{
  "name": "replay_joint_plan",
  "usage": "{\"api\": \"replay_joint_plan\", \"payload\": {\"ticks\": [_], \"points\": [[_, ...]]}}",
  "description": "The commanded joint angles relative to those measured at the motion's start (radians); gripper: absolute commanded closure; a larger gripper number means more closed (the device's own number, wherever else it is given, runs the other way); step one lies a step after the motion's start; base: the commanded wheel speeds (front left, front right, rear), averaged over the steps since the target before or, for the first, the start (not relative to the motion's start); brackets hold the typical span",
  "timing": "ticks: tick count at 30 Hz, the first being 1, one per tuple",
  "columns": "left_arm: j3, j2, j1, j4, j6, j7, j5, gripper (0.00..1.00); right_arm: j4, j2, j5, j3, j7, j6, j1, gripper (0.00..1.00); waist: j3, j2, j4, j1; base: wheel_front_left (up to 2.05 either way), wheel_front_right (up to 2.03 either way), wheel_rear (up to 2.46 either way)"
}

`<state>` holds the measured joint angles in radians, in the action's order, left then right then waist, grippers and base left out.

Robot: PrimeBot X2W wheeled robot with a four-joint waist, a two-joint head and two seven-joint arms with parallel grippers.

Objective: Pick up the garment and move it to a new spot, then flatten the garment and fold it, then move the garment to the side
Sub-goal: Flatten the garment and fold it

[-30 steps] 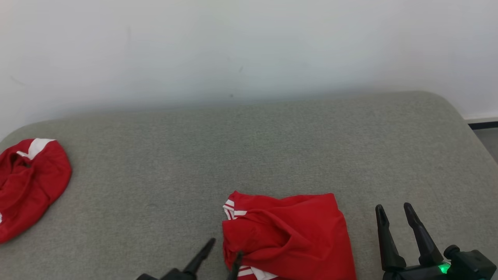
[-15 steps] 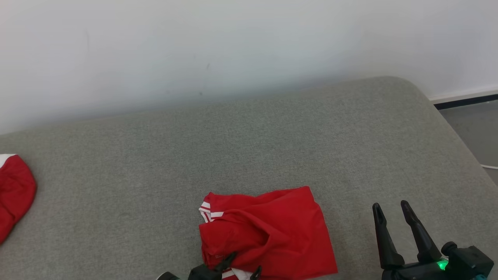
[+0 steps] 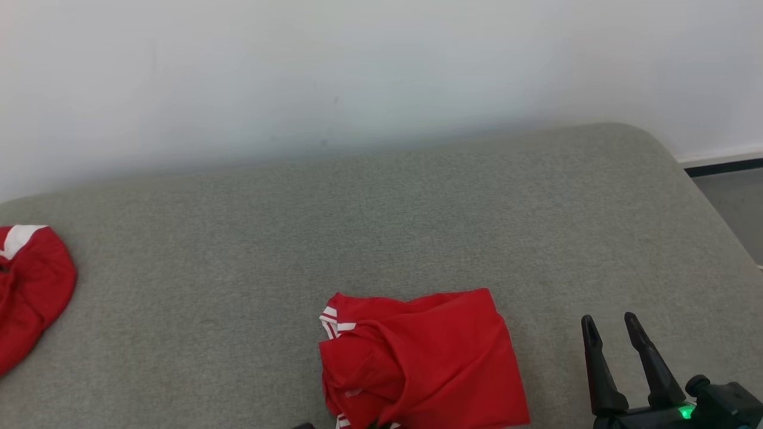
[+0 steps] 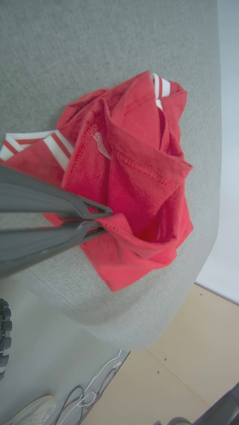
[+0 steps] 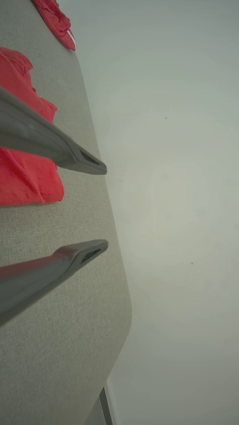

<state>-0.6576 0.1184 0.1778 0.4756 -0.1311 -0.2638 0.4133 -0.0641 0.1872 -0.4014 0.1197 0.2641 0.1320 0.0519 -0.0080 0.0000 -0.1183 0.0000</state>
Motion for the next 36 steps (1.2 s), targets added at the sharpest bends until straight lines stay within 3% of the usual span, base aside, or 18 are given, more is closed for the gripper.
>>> {"api": "replay_joint_plan", "payload": {"ticks": [1,6,7,8,16,26,31,36], "points": [[-0.009,0.004,-0.033,-0.021,0.002,-0.001,0.018,1.0,-0.001,-0.005,-0.005,-0.006,0.0,-0.002,0.011,0.0,-0.006,0.0,0.022,0.0,0.0,0.0,0.0],[-0.048,-0.002,-0.087,-0.021,0.002,0.013,0.055,1.0,-0.011,-0.008,-0.006,-0.008,0.0,-0.002,0.01,0.0,-0.01,0.0,0.044,0.0,0.0,0.0,0.0],[-0.049,-0.008,-0.095,-0.014,0.004,0.013,0.066,0.76,-0.012,-0.007,-0.006,-0.008,0.0,-0.002,0.008,0.0,-0.011,0.0,0.046,0.0,0.0,0.0,0.0],[-0.054,-0.012,-0.1,-0.009,0.004,0.014,0.066,0.0,-0.014,-0.006,-0.007,-0.008,0.0,-0.002,0.006,0.0,-0.011,0.0,0.048,0.0,0.0,0.0,0.0],[-0.015,-0.012,-0.103,-0.053,0.026,0.001,0.062,0.0,-0.014,0.004,-0.012,-0.022,0.0,-0.002,0.005,0.0,-0.013,0.0,0.059,0.0,0.0,0.0,0.0],[0.131,0.09,-0.021,-0.2,0.055,-0.001,0.028,0.0,-0.019,-0.006,-0.005,-0.017,0.0,-0.002,-0.001,0.0,-0.004,0.0,0.038,0.0,0.0,0.0,0.0],[0.145,0.143,0.082,-0.15,0.042,0.031,0.002,0.0,-0.032,-0.01,-0.008,-0.008,0.0,-0.002,-0.01,0.0,0.009,0.0,0.003,0.0,0.0,0.0,0.0],[0.116,0.153,0.184,-0.052,0.027,0.055,-0.02,0.0,-0.039,-0.009,-0.008,-0.012,0.0,-0.002,-0.03,0.0,0.039,0.0,-0.049,0.0,0.0,0.0,0.0]]}}
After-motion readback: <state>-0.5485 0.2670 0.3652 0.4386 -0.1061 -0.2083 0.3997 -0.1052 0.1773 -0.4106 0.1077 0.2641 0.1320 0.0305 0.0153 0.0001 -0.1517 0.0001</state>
